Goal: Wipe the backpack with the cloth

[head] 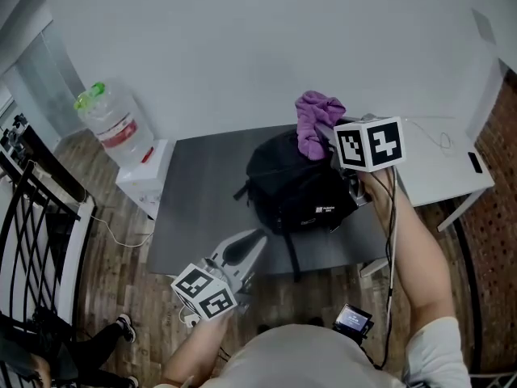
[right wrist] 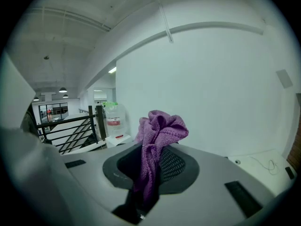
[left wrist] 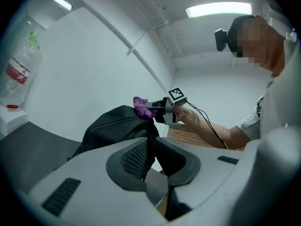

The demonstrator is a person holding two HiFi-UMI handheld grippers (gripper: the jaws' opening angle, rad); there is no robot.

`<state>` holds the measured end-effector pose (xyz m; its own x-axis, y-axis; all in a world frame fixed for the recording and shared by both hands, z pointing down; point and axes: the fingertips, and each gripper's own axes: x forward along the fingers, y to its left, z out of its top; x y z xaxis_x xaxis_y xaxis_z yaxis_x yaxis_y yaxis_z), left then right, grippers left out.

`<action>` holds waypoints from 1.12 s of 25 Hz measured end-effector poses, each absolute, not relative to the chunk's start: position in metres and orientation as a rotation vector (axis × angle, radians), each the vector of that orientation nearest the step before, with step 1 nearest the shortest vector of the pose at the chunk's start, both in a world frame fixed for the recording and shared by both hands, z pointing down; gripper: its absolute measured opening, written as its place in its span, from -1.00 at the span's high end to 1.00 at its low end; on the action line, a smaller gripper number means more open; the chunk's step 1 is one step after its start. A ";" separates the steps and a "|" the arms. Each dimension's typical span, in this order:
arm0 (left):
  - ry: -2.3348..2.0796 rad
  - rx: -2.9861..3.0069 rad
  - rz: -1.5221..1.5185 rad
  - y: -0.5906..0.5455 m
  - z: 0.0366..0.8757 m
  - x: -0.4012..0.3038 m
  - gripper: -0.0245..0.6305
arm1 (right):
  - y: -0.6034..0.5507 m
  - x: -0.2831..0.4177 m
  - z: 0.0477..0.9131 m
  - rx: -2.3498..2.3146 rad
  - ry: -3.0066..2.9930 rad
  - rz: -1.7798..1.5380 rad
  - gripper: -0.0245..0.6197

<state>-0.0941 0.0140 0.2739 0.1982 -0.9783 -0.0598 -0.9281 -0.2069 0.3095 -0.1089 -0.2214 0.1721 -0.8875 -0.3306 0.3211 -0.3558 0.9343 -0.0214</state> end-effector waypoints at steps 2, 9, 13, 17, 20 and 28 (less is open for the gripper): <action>-1.827 2.277 -0.355 0.010 0.274 -0.092 0.75 | -0.232 -0.104 0.176 0.522 -2.770 0.150 0.69; -1.817 2.295 -0.339 0.002 0.276 -0.083 0.75 | -0.265 -0.077 0.184 0.587 -2.767 0.262 0.68; -1.811 2.273 -0.354 -0.001 0.278 -0.084 0.75 | -0.279 -0.062 0.187 0.644 -2.766 0.286 0.69; -1.801 2.283 -0.355 -0.004 0.279 -0.082 0.75 | -0.291 -0.046 0.191 0.686 -2.765 0.314 0.69; -1.796 2.281 -0.354 -0.005 0.279 -0.080 0.75 | -0.301 -0.031 0.192 0.733 -2.766 0.331 0.68; -1.774 2.300 -0.339 -0.009 0.281 -0.078 0.75 | -0.331 0.007 0.212 0.887 -2.685 0.289 0.69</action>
<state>-0.0781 -0.0094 0.2813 0.2462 -0.9679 -0.0496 -0.9178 -0.2493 0.3089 0.0067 -0.3309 0.2120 -0.7650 -0.5467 0.3404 -0.6067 0.7891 -0.0960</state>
